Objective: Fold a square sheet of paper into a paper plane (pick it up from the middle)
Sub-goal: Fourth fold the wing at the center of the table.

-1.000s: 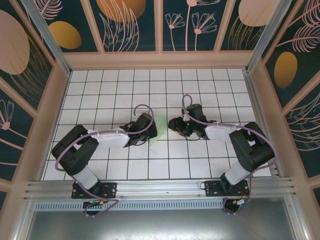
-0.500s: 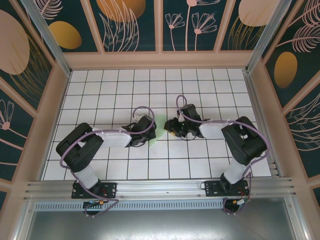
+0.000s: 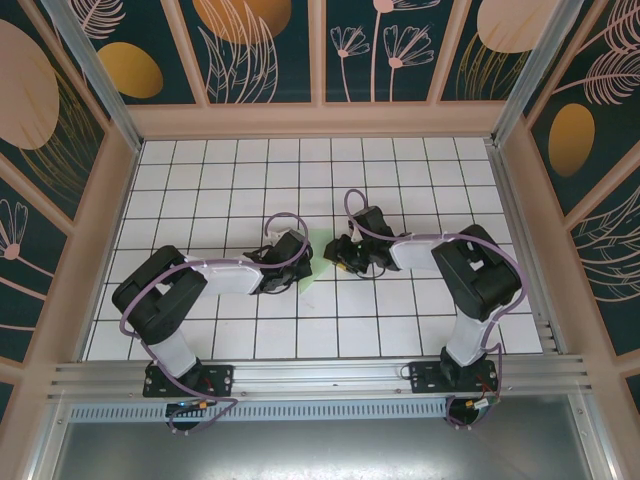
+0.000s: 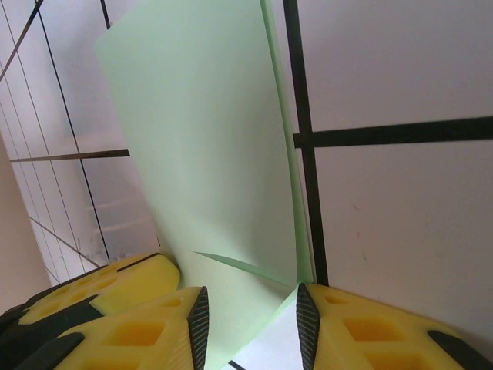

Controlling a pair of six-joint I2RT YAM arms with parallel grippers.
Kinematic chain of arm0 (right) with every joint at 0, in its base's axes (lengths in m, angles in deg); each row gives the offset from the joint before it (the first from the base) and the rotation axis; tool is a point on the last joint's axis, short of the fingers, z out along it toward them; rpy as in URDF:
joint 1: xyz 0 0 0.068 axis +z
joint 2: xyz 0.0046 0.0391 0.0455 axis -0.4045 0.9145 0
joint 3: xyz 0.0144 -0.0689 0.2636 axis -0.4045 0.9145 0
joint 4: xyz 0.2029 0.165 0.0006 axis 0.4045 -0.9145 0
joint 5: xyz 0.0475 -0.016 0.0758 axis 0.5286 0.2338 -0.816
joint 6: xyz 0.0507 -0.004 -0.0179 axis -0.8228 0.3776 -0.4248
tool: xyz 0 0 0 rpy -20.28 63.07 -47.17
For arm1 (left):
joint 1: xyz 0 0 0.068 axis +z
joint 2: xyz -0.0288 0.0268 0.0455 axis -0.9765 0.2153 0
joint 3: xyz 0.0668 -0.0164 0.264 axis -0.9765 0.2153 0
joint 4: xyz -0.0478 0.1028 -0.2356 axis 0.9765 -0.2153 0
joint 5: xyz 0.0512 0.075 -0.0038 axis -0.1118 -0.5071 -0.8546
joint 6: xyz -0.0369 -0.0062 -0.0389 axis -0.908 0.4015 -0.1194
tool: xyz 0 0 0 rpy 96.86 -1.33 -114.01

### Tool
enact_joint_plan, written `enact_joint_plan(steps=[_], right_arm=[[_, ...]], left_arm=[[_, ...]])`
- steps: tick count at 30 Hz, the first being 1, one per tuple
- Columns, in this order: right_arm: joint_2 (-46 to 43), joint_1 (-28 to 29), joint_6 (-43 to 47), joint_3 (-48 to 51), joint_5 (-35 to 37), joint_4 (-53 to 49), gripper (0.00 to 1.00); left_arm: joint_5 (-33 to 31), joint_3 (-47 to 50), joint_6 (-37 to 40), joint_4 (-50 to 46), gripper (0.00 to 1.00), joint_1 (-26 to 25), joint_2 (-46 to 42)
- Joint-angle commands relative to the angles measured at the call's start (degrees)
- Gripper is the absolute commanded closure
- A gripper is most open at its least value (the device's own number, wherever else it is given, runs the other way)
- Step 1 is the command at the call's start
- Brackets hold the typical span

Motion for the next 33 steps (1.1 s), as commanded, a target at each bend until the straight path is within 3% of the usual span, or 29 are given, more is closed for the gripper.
enact_joint_plan(steps=[1, 12, 24, 29, 33], right_arm=[[1.2, 0.7, 0.7, -1.9, 0.4, -0.8, 0.62], [-0.5, 0.7, -0.6, 0.6, -4.6, 6.0, 0.69], [2.8, 0.7, -1.1, 0.4, -9.0, 10.4, 0.72], [3.8, 0.6, -1.2, -0.1, -8.9, 10.4, 0.77], [3.0, -0.2, -1.3, 0.0, -8.1, 10.6, 0.92]], left_arm=[[0.0, 1.4, -0.7, -0.9, 1.00, -0.1, 1.6], [0.3, 1.4, -0.6, -0.9, 1.00, -0.1, 1.3], [0.0, -0.6, 0.0, -4.8, 0.90, 0.0, -2.3], [-1.1, -1.4, 0.7, -6.5, 0.82, 0.0, -4.3], [-3.4, -2.1, 1.1, -8.8, 0.68, 0.1, -7.5]])
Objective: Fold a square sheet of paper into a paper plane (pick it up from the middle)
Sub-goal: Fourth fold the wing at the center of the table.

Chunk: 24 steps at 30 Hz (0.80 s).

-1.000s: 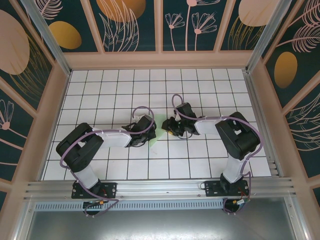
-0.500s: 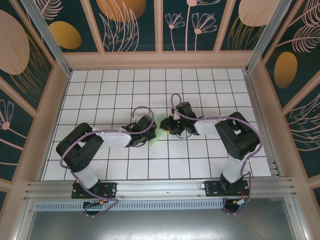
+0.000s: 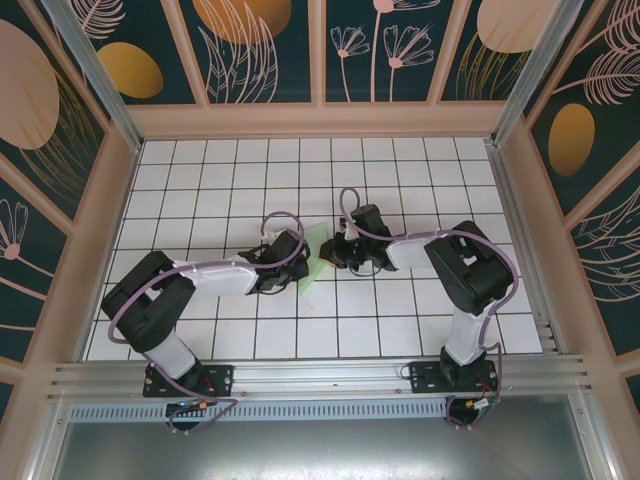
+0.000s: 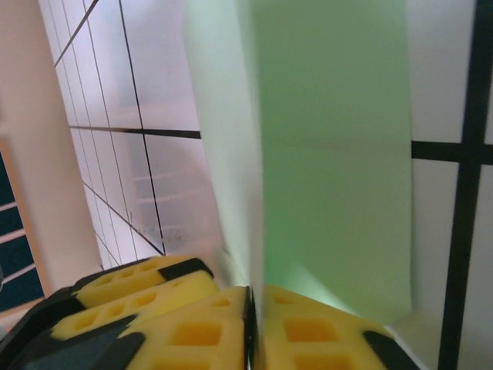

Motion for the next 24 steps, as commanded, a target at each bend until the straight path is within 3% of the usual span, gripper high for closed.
enact_joint_plan(steps=[1, 8, 11, 17, 20, 24], right_arm=[[-0.6, -0.7, 0.1, 0.3, 0.1, 1.6, 0.94], [-12.7, -1.7, 5.6, 0.1, 9.1, -8.2, 0.97], [-18.4, -1.8, 7.8, -0.9, 14.2, -13.8, 0.97], [-25.6, -1.8, 5.7, -1.2, 21.2, -19.3, 0.97], [-26.2, -1.9, 0.0, 1.3, 21.5, -18.2, 0.97], [-25.7, -1.9, -9.5, 7.1, 21.4, -13.3, 0.98]], left_arm=[[-3.4, -1.9, 0.8, -3.7, 0.64, 0.1, -4.0], [-8.1, 0.0, 2.3, -5.5, 0.25, 0.6, -14.1], [-9.5, 1.8, 4.0, -4.0, 0.14, 0.6, -19.2], [-10.1, 5.8, 10.5, 2.0, 0.01, 0.7, -27.5], [-3.7, 9.0, 17.7, 10.4, 0.02, 0.7, -29.1], [2.5, 12.2, 21.9, 20.4, 0.02, 0.6, -26.6]])
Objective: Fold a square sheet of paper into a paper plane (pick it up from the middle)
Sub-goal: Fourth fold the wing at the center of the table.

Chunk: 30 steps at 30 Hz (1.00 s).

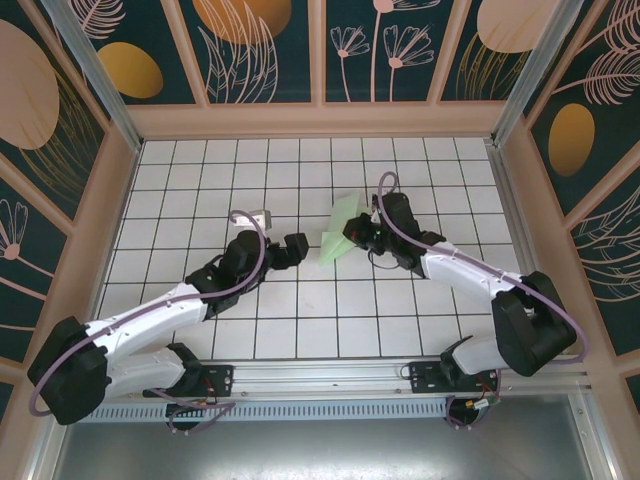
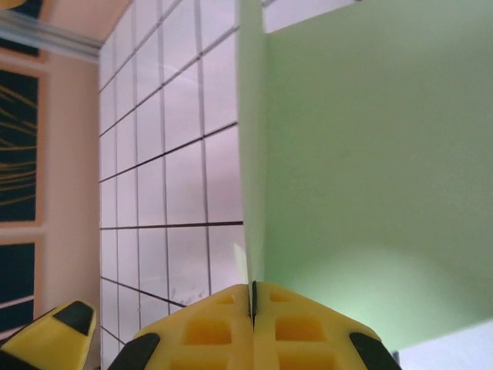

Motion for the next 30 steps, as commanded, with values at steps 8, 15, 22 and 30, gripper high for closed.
enact_joint_plan(steps=[8, 15, 22, 30], right_arm=[[1.8, -0.5, -19.6, 7.6, 3.6, 1.0, 1.00], [2.8, -0.9, -23.8, 6.6, 4.7, -7.4, 1.00], [4.6, -0.9, -25.8, 5.3, 4.0, -13.6, 1.00], [6.0, -1.0, -25.8, 2.4, 2.2, -17.2, 1.00]], left_arm=[[13.1, 2.9, 11.2, 24.9, 0.03, -0.4, 14.4], [14.8, 1.6, 16.1, 29.0, 0.08, -1.0, 21.8], [17.9, 4.2, 21.5, 39.2, 0.12, -2.3, 25.4], [17.9, -0.1, 28.5, 33.7, 0.16, -5.6, 29.8]])
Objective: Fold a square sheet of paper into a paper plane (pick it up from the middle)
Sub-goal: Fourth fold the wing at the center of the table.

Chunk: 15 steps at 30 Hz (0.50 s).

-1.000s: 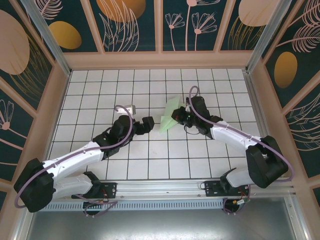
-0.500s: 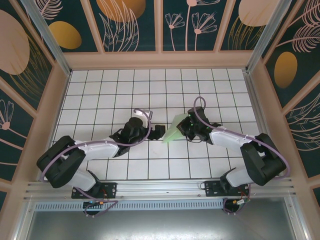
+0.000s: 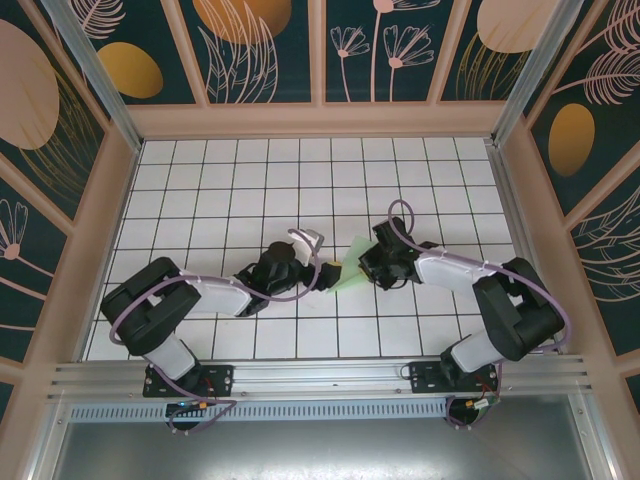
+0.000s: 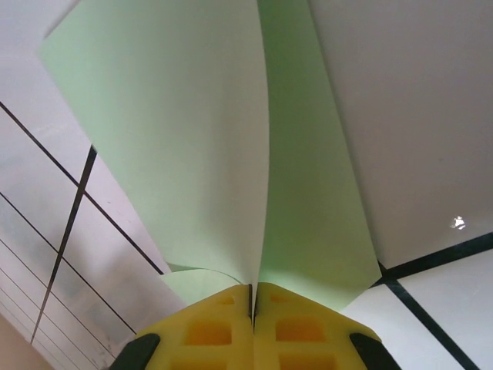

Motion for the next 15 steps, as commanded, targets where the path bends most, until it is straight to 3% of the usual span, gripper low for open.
enact_joint_plan(steps=[1, 15], right_arm=[[0.5, -0.3, -1.4, -2.0, -0.9, -3.8, 1.00], [0.9, -0.3, -0.4, -3.8, -1.8, -5.8, 1.00]], left_arm=[[1.1, -2.9, 5.7, -0.8, 0.17, -1.9, 1.9], [6.1, -6.8, 10.1, -1.2, 0.35, -3.6, 10.4]])
